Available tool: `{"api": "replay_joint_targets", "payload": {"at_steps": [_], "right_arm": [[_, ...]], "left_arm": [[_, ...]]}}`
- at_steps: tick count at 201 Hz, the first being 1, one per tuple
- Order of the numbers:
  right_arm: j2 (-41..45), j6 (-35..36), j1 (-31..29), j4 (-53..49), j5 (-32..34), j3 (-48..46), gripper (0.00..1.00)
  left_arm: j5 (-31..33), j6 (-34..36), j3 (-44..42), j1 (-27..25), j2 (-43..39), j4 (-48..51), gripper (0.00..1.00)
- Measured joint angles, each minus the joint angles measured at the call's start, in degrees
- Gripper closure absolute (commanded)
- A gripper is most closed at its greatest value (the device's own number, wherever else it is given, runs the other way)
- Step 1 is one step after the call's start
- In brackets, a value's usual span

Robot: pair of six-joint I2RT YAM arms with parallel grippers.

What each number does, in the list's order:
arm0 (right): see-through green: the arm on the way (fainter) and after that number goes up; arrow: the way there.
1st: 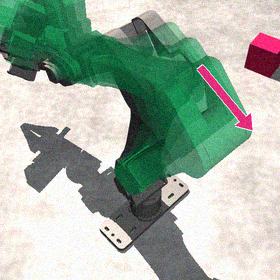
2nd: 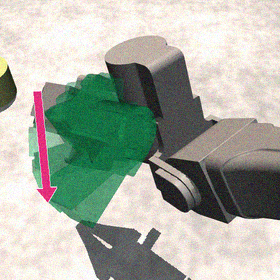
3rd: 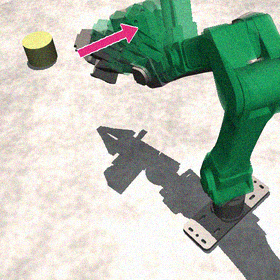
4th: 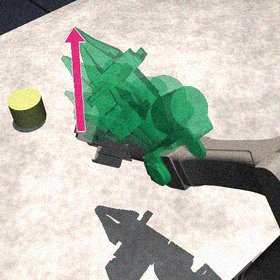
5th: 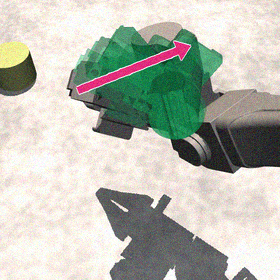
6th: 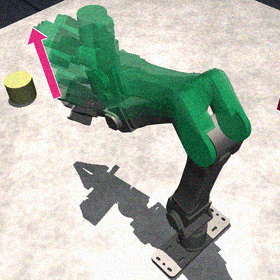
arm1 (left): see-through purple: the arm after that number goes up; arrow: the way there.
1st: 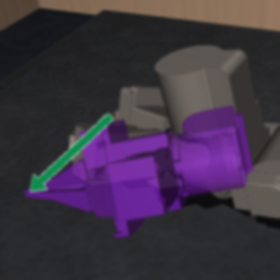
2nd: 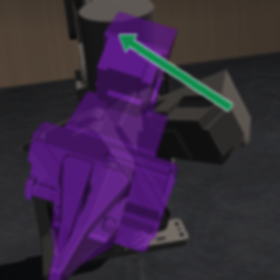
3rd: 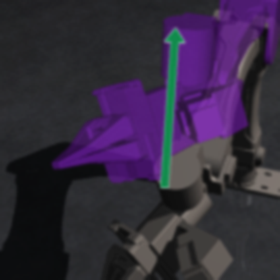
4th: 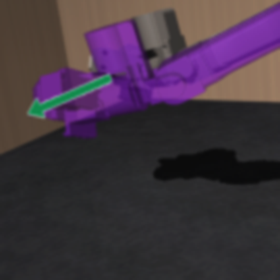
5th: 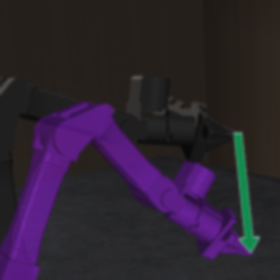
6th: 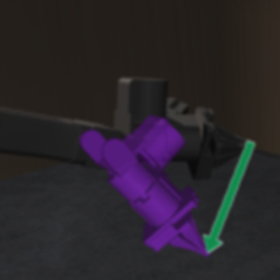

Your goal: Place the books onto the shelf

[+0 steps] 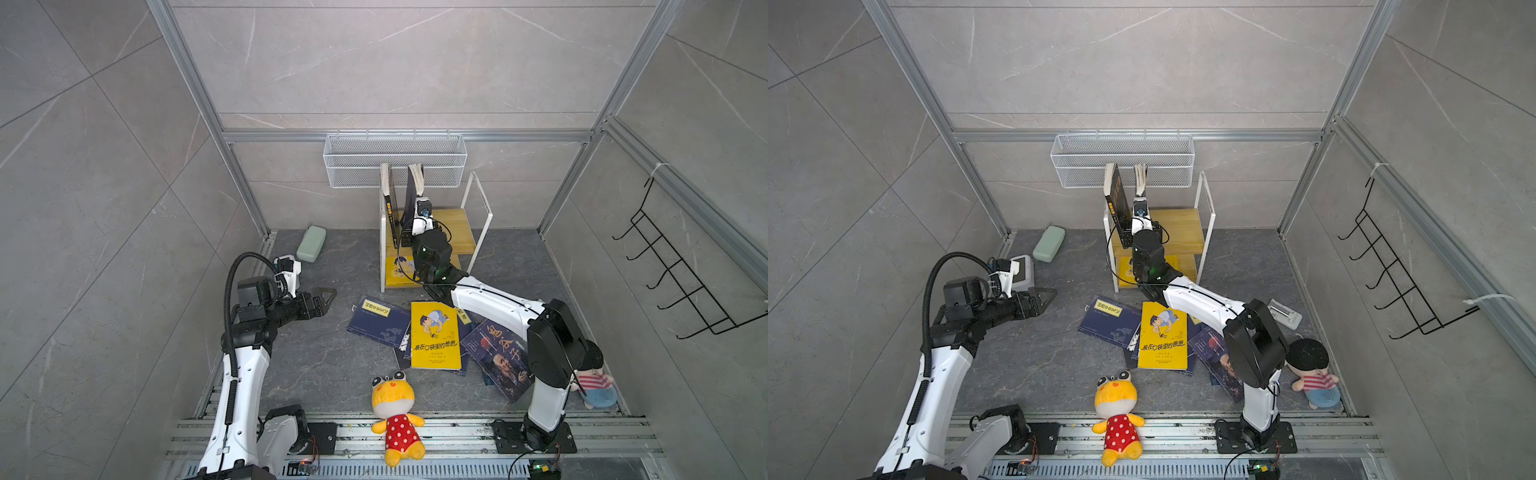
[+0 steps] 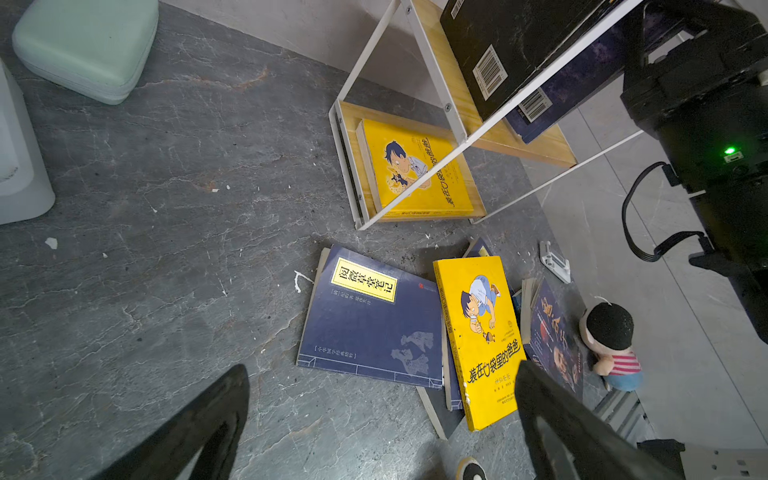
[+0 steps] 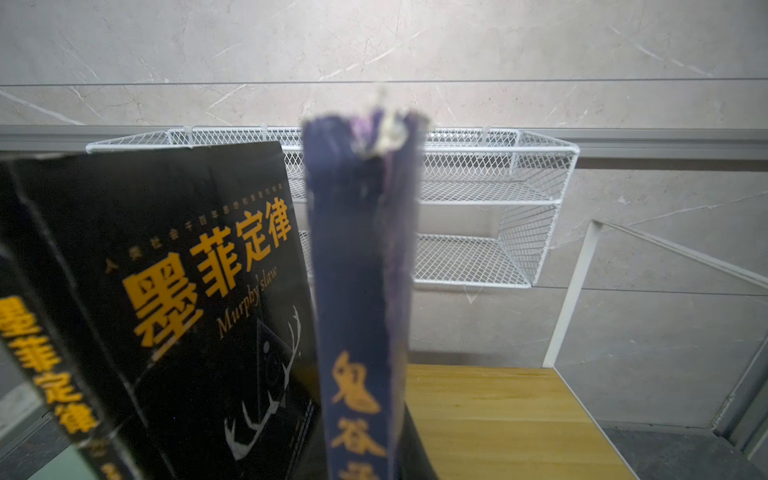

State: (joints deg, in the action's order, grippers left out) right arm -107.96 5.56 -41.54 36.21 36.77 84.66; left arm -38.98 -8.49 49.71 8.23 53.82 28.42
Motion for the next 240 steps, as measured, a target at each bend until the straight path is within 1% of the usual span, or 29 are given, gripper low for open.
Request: {"api": "replay_joint_targets", "payload": {"at_steps": [39,89,162,183,240], "right_arm": [[-1.55,0.33,0.00,0.94,0.07,1.64,1.00],[-3.34,3.02,0.11,1.81,0.55,3.58,1.00],[-4.13,4.39,2.45,1.70,0.72,5.88,1.00],[-4.13,4.04,2.58,1.60,0.42,5.77,1.00],[-3.41,1.01,2.58,1.75,-3.39,3.17,1.00]], "left_arm": [[0.00,-0.02,0.00,0.00,0.00,0.02,0.00],[0.00,-0.02,0.00,0.00,0.00,0.02,0.00],[0.17,-0.35,0.02,0.07,0.15,-0.02,0.00],[0.17,-0.48,0.11,0.11,0.44,-0.02,0.00],[0.50,-0.48,0.24,0.11,0.63,-0.09,0.00]]}}
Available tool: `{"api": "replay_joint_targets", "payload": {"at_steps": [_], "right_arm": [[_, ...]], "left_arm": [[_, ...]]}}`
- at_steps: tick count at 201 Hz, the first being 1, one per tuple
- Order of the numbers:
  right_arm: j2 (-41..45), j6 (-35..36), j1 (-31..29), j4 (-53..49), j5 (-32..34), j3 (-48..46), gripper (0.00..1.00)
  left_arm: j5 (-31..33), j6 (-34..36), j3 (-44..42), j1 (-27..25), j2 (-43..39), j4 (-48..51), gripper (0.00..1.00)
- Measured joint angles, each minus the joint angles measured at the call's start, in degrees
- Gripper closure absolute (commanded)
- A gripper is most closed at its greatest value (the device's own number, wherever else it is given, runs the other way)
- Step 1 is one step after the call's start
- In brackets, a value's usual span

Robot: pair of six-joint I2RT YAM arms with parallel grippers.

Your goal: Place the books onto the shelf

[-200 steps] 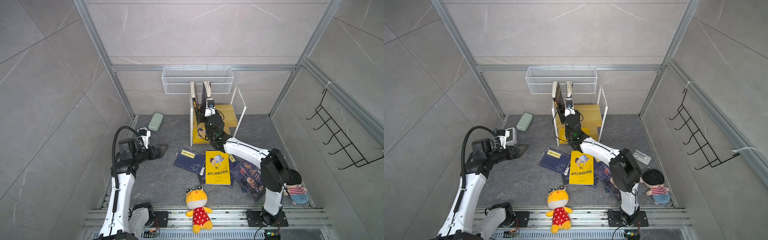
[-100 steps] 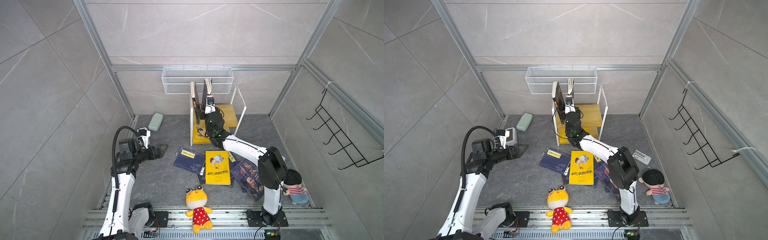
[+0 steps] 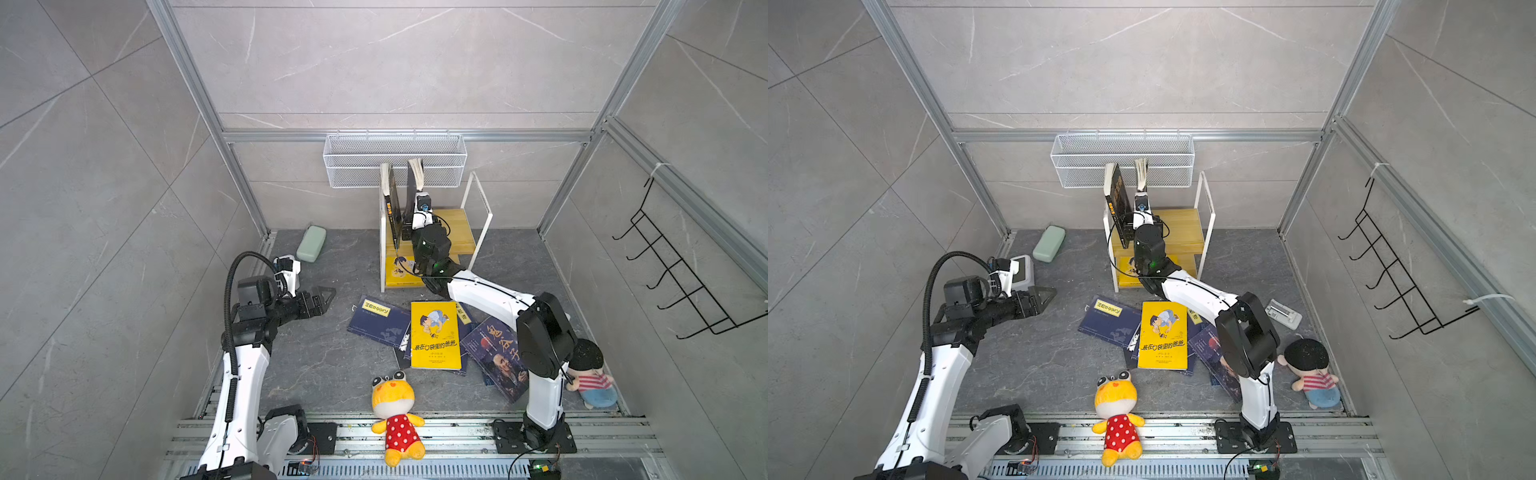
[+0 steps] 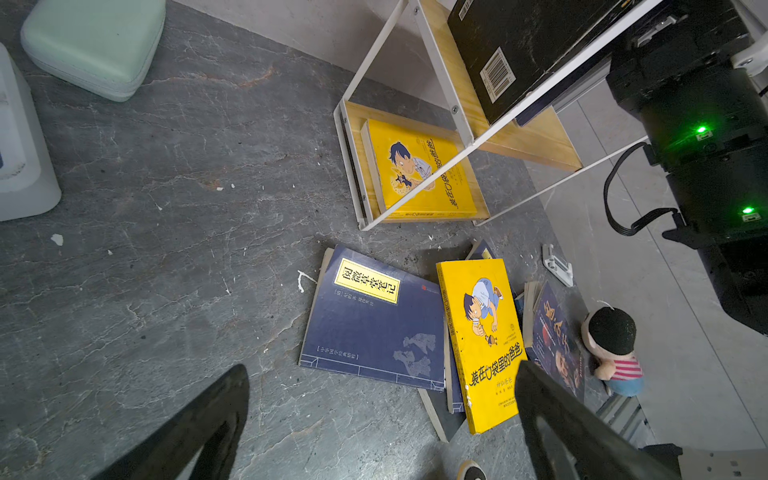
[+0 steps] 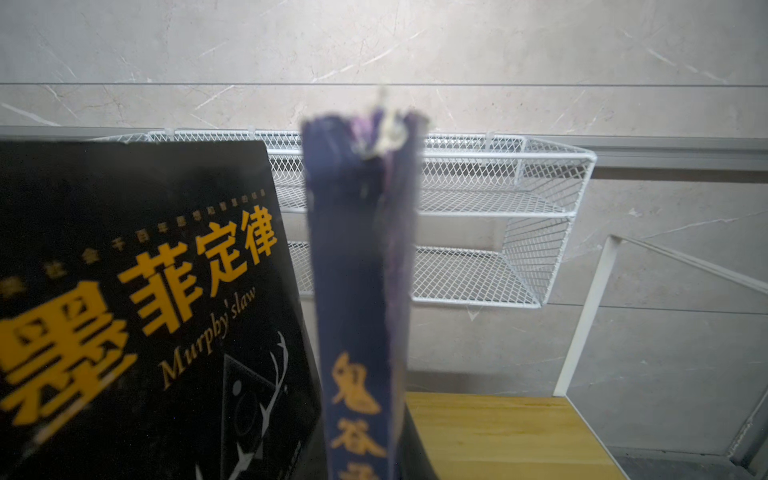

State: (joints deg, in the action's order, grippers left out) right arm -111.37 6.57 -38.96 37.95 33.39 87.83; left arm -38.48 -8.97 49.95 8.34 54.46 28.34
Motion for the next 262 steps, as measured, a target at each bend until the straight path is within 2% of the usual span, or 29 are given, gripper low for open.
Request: {"api": "replay_joint_targets", "payload": {"at_steps": [26,112,151,235,262], "right_arm": [[1.44,-1.38,-0.02,-0.50,-1.79,-1.33,1.00],[2.16,-4.11,-0.02,-1.70,-7.65,-2.16,0.84],[3.15,-4.94,-0.02,-2.25,-9.42,-3.37,0.68],[5.18,-3.06,-0.02,-6.58,-13.53,-3.63,0.64],[5.53,-1.01,-0.07,-9.01,-15.06,-3.50,0.58]], "left_arm": [[0.07,0.00,0.00,0.00,0.00,-0.02,0.00],[0.07,-0.02,0.00,0.00,-0.44,-0.04,0.00],[0.46,-0.02,0.00,0.00,-0.70,-0.07,0.00],[0.90,-0.46,0.00,0.07,-0.98,-0.07,0.00],[0.90,-0.61,0.00,0.07,-1.01,-0.09,0.00]]}}
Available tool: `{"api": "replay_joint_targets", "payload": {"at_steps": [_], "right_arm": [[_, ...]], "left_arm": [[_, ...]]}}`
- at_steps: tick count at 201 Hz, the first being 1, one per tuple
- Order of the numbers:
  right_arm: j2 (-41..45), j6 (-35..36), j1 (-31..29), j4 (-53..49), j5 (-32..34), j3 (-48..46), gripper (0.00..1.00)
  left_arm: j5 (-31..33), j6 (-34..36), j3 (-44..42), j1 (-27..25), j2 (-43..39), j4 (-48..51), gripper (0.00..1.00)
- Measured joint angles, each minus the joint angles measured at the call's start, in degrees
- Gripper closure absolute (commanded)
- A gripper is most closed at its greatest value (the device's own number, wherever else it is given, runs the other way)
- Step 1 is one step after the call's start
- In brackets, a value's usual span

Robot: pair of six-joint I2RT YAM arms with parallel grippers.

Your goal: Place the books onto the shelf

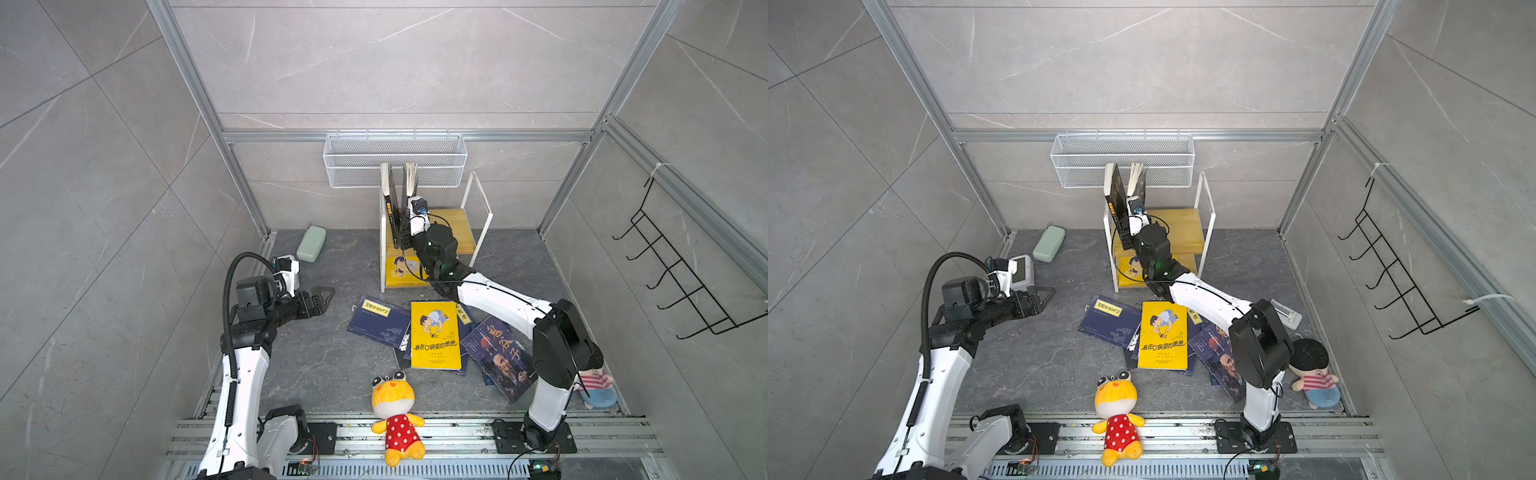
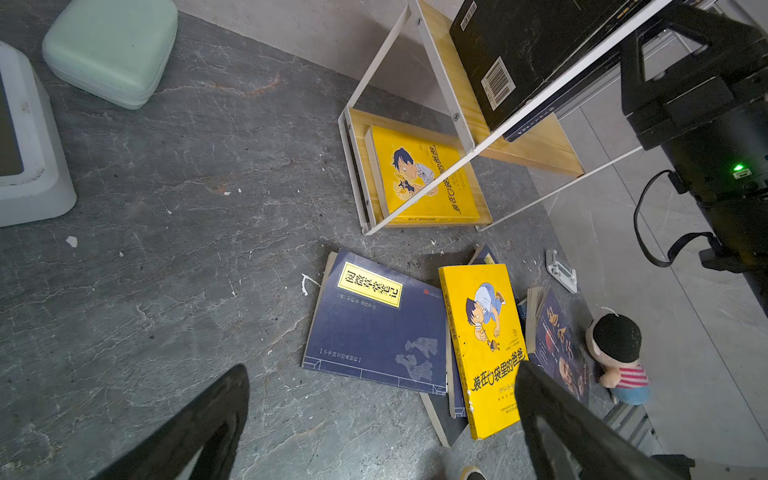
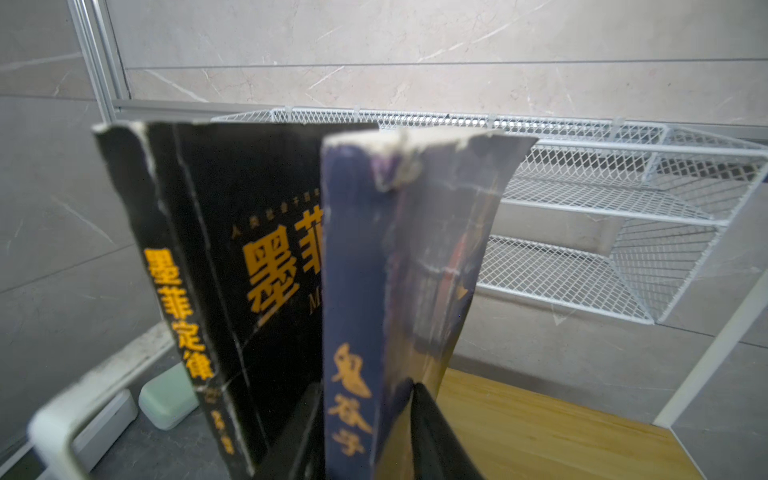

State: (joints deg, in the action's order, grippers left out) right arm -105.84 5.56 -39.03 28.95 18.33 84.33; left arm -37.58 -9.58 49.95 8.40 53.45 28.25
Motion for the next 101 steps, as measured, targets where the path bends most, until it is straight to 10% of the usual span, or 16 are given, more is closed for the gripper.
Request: {"api": "replay_joint_targets", "payload": {"at_steps": [101], "right_arm": [[3.45,8.37,-0.07,-7.48,-2.32,0.13,0.50]], "left_arm": [[0.00,-0.46,0.00,0.63,-0.02,-0.04,0.00]]}}
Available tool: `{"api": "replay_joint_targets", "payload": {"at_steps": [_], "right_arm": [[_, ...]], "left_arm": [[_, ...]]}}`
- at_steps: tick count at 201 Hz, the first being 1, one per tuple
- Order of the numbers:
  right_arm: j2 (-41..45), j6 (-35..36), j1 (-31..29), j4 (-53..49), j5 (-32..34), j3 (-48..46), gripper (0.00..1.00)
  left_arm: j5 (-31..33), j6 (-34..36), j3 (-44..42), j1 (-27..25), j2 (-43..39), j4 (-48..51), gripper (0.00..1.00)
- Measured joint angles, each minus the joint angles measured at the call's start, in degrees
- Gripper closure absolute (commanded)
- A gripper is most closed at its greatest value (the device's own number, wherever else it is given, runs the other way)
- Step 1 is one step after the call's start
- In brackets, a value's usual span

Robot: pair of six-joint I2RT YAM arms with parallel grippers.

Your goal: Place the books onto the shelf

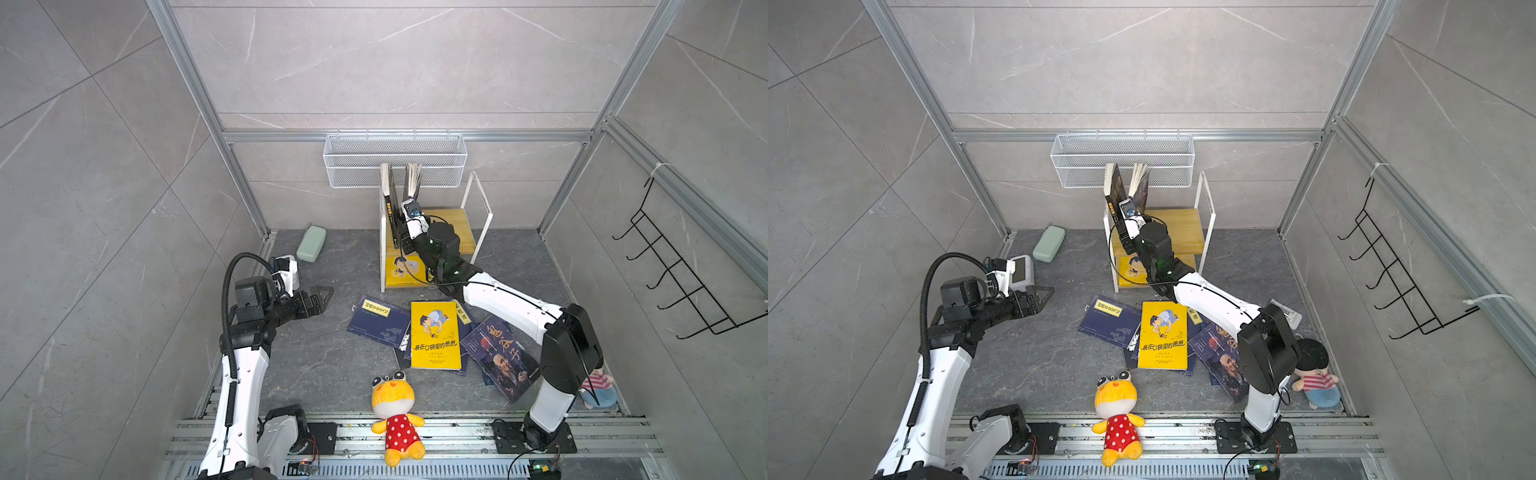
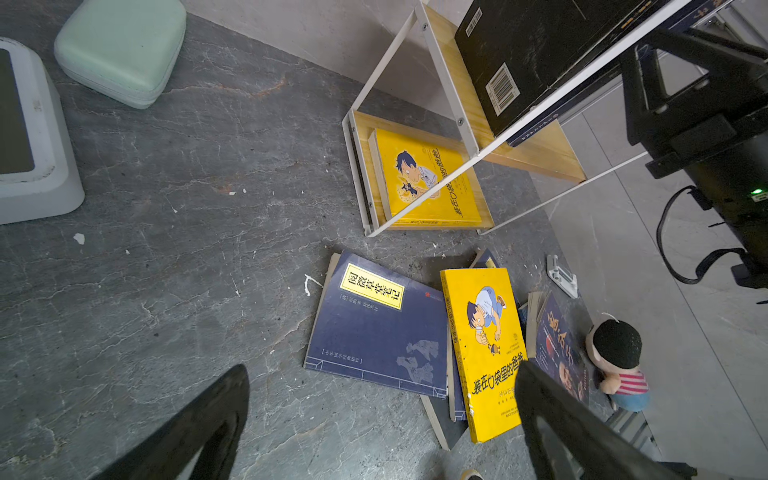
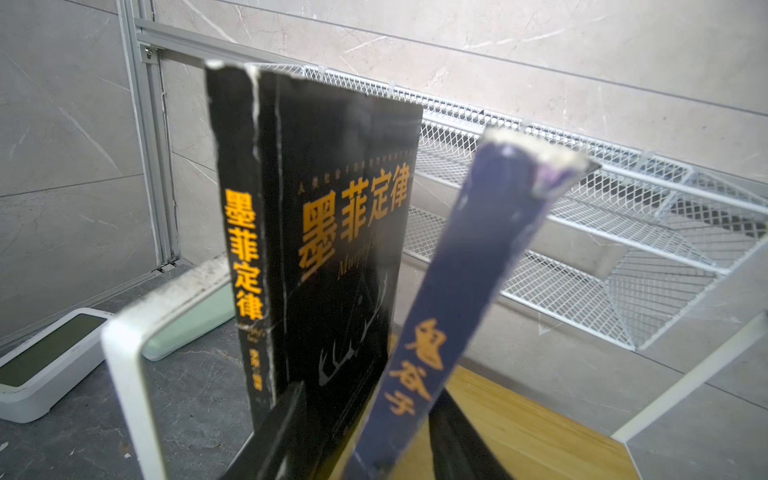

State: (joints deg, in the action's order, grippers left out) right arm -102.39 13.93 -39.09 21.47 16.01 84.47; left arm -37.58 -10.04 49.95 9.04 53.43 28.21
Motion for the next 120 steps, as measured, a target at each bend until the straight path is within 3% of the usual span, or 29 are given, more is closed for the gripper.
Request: {"api": "replay_joint_targets", "payload": {"at_steps": [60,75,98,120], "right_arm": [[3.76,3.91,-0.09,-6.36,-3.37,0.00,0.38],[4.81,6.60,-0.09,-9.88,-5.42,0.07,0.28],[5.09,12.13,0.04,-19.71,-9.14,3.28,0.02],[5.11,16.26,0.76,-27.21,-12.61,6.71,0.01]], "left_arm": [[0.00,-0.09,0.00,0.00,-0.35,0.00,0.00],[-0.02,-0.28,0.00,0.00,-0.35,-0.07,0.00],[-0.07,-0.44,0.00,0.00,-0.33,-0.11,0.00],[-0.04,-0.46,0.00,0.00,-0.31,-0.20,0.00]]}}
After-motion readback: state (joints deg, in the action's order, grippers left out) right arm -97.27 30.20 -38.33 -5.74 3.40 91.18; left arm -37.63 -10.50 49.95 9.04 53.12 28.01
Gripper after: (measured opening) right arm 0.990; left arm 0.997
